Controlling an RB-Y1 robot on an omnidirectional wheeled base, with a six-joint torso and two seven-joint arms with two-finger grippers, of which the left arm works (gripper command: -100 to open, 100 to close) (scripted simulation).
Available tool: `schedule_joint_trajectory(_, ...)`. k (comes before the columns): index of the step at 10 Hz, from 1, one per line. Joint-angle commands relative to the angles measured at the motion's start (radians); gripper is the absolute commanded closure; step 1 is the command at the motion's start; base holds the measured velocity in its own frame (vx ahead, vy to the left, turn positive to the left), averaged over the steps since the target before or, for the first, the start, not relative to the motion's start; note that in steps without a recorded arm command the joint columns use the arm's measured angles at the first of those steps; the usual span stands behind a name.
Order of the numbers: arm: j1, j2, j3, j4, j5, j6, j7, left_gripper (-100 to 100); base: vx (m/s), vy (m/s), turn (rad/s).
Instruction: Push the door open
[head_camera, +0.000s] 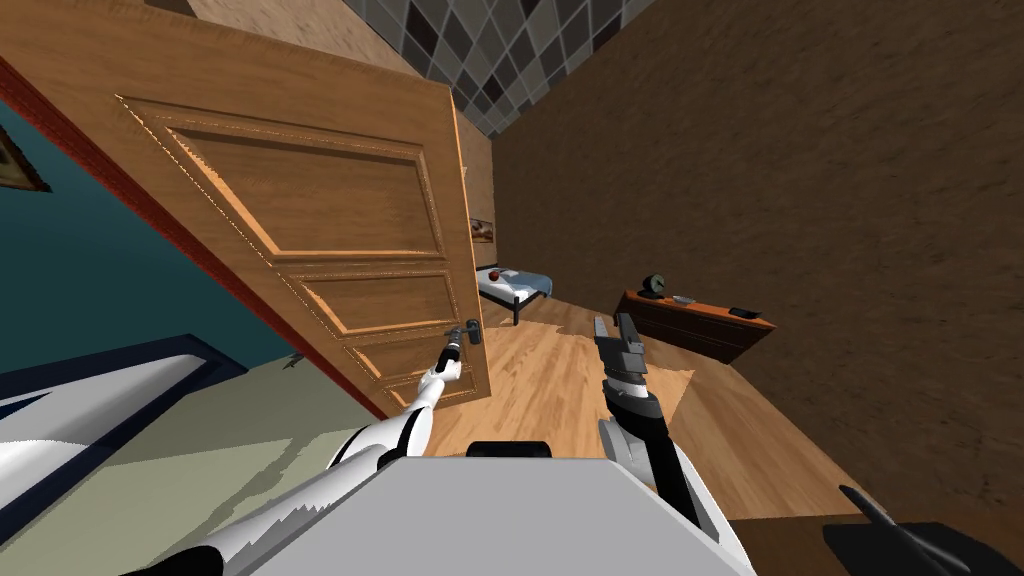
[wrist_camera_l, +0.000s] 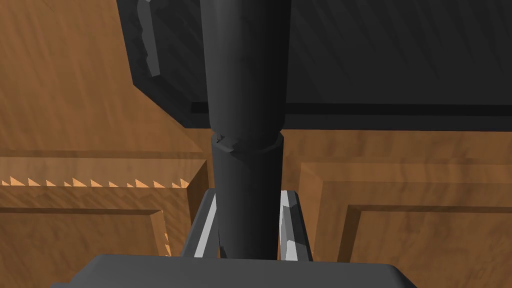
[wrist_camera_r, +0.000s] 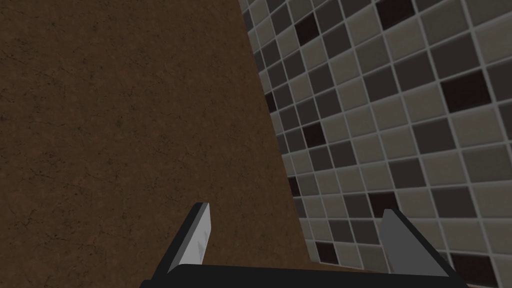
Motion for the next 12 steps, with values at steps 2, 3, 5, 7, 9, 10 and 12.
schedule_joint_trajectory(2,0.001,0.018,0.020,-0.009,0.008,0.003,-0.002,100,0.150,-0.118,0.075)
schedule_joint_trajectory(3,0.004,0.024,0.034,-0.011,0.014,0.004,-0.007,100,0.161,-0.101,0.054)
schedule_joint_trajectory(5,0.006,0.027,0.043,-0.012,0.017,0.004,-0.010,100,0.161,-0.087,0.051)
schedule_joint_trajectory(7,0.010,0.034,0.062,-0.014,0.025,0.005,-0.016,100,0.151,-0.092,0.062)
schedule_joint_trajectory(9,0.012,0.038,0.075,-0.016,0.030,0.006,-0.020,100,0.180,-0.102,0.063)
schedule_joint_trajectory(10,0.013,0.040,0.079,-0.016,0.031,0.006,-0.021,100,0.145,-0.093,0.045)
schedule_joint_trajectory(12,0.018,0.056,0.099,-0.008,0.036,0.002,-0.026,100,0.095,-0.031,0.055)
